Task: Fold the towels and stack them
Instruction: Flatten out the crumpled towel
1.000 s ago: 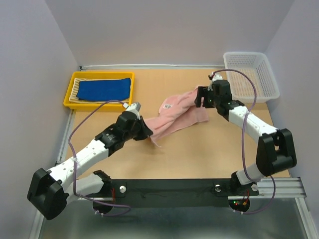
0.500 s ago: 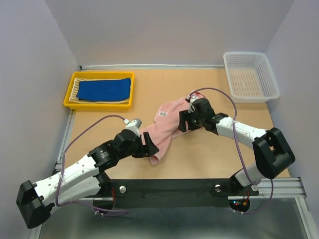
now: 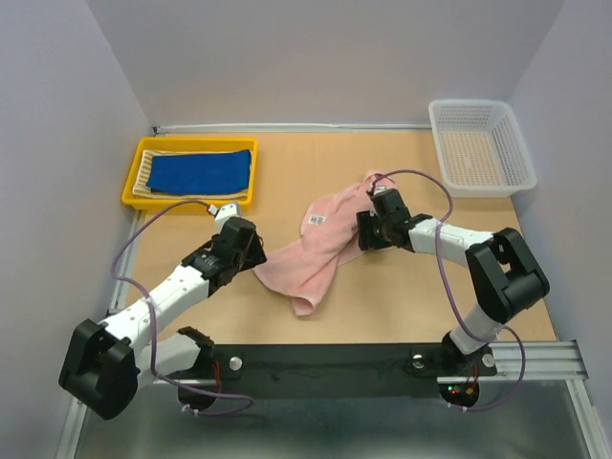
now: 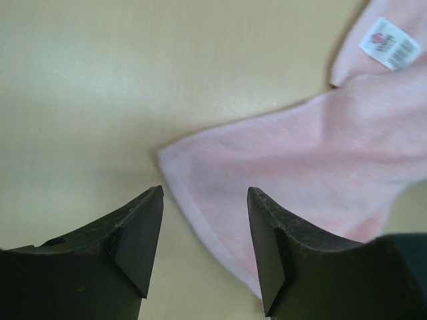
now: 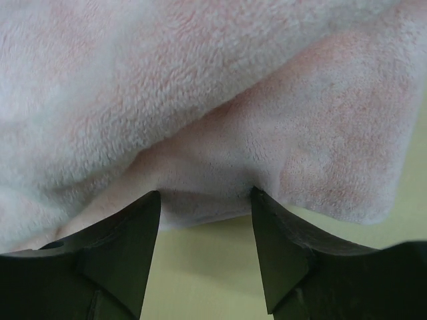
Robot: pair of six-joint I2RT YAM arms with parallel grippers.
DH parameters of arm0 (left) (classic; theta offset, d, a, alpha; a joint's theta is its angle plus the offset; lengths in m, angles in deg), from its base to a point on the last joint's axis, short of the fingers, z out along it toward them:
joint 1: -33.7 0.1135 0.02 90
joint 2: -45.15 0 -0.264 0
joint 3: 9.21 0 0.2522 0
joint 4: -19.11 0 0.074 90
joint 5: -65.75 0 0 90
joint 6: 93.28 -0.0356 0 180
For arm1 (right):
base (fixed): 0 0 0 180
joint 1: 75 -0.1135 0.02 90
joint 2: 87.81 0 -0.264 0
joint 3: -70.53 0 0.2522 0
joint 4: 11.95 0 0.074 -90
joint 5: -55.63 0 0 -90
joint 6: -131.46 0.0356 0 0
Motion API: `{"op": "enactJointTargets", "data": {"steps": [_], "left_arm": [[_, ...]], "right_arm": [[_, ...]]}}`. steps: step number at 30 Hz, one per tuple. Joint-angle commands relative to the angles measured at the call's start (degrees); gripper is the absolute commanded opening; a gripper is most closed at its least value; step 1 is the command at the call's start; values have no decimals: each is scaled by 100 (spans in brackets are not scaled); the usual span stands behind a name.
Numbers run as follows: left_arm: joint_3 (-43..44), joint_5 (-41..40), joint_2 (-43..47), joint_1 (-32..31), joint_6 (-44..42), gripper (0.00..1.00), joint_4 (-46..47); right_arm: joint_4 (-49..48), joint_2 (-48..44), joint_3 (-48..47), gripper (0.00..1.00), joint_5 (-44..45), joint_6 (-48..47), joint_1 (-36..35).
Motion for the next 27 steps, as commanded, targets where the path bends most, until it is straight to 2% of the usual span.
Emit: {"op": "enactJointTargets", "data": {"steps": [1, 5, 8, 9, 11, 14, 17, 22, 24, 27], "left_arm": [[256, 74, -488, 282, -475, 63, 513], [389, 346, -823, 291, -405, 62, 671], [354, 522, -805, 291, -361, 63, 750], [310, 731, -770, 291, -361, 67, 846], [240, 1022, -753, 282, -439, 70, 978], [108, 1523, -805, 195, -554, 74, 1364], [64, 1867, -989, -182, -484, 76, 1602], [247, 1692, -1551, -772, -194, 77, 1629], [309, 1656, -1797, -790, -98, 76, 1621], [388, 1612, -2052, -825, 43, 74, 1621]], "right_arm": [[-141, 414, -439, 62, 407, -360, 668], [-115, 1090, -1377, 62, 695, -719, 1248], [25, 1618, -2038, 64, 891, -878, 1293], [191, 1671, -2405, 64, 891, -914, 1284], [281, 1532, -2488, 66, 725, -836, 1284], [281, 874, -2103, 69, 364, -607, 1284], [272, 94, -1428, 73, 293, -335, 1284], [281, -1042, -415, 79, 276, 105, 1284], [281, -1577, 23, 84, 197, 376, 1284], [281, -2080, 515, 84, -74, 667, 1284]]}}
